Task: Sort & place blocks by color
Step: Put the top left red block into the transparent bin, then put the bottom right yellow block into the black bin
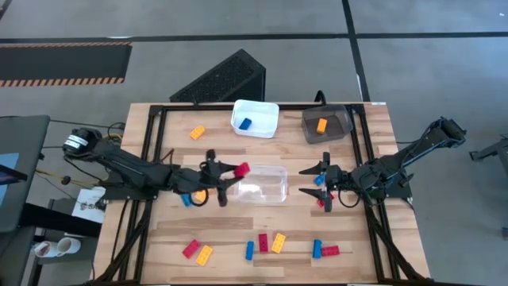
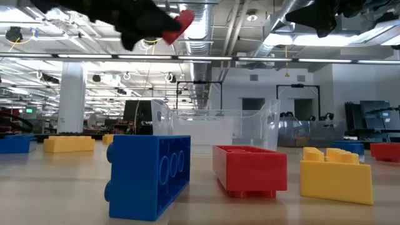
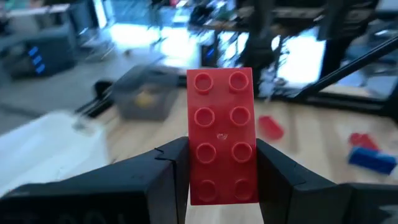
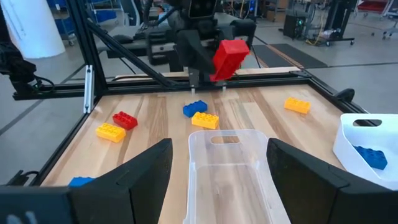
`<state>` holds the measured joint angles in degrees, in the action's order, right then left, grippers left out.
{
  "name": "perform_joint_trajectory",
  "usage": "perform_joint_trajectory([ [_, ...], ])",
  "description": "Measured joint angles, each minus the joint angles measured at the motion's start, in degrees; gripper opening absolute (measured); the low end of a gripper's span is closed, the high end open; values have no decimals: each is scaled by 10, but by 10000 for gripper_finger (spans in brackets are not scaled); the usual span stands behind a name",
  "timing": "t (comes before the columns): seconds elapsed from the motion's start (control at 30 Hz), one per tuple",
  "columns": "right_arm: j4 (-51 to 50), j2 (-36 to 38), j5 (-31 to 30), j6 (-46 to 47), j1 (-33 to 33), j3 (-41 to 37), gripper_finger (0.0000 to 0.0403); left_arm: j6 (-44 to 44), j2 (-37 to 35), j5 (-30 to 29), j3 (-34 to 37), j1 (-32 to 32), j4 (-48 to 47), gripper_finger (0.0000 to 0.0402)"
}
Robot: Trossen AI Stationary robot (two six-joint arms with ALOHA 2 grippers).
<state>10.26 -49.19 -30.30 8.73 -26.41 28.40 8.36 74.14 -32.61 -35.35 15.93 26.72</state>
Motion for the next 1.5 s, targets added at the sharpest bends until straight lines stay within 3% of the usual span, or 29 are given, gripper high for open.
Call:
perform_joint_trajectory([
  [0.37, 0, 0, 0, -2, 0, 0, 283, -33, 182, 160, -1, -72, 259, 102],
  [0.63, -9, -12, 0, 2, 22, 0, 283, -1, 261, 199, -17, -81, 268, 102],
  [0.9, 1, -75, 1, 28, 55, 0, 283, 34, 272, 201, -17, -79, 251, 105],
  [0.97, 17, -92, 2, 29, 61, 0, 283, 53, 272, 203, -17, -79, 248, 132],
  [1.23, 61, -117, 32, 28, 68, 0, 283, 75, 272, 193, -17, -79, 202, 307],
  [1.33, 63, -114, 32, 33, 67, 1, 283, 72, 263, 186, -17, -79, 206, 334],
  [1.5, -1, -102, 32, 32, 47, 43, 283, 13, 195, 185, -17, -79, 196, 336],
])
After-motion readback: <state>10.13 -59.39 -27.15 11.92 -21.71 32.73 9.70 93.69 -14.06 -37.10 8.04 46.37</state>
